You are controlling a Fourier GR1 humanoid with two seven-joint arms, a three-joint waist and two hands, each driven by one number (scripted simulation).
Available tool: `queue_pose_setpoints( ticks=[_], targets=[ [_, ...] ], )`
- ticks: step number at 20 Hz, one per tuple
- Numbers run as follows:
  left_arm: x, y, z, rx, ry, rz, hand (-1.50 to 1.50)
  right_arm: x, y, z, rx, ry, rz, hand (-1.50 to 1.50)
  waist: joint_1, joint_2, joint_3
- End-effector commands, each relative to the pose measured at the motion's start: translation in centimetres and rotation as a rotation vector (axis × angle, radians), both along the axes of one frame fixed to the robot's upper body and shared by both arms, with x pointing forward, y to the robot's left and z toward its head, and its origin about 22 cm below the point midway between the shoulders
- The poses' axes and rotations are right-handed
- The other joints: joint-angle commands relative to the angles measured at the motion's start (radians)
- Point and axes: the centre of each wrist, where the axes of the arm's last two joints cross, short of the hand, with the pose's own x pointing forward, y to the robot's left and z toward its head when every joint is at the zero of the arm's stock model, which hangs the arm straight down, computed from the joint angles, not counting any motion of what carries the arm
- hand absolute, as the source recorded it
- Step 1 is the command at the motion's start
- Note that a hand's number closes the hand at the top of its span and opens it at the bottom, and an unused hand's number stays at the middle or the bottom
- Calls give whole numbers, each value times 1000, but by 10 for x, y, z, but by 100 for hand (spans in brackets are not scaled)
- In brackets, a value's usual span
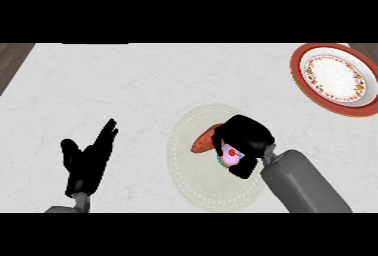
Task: Pick the cupcake from the placemat and place it in the plate
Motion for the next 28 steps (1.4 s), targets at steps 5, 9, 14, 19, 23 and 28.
queue_pose_setpoints(
  ticks=[5,9,14,19,23,28],
  targets=[
    [-4,-20,-14,-9,44,3,0,4,-5,4,193,-130,-18,150,-5,8,-2],
    [-5,3,-8,1,24,4,0,38,-3,16,198,-203,-678,150,2,19,-3],
    [-5,-2,-7,-8,27,-6,0,55,-1,45,323,-439,-1120,150,13,21,-4],
    [-1,-4,-9,-15,29,-39,0,72,11,64,421,-637,-1393,150,46,25,-4],
    [1,-21,-6,-3,30,-59,0,91,16,82,525,-745,-1539,150,41,23,-3],
    [2,-10,-9,7,33,-34,0,99,-4,49,609,-814,-1656,150,25,22,-2]
  ],
)
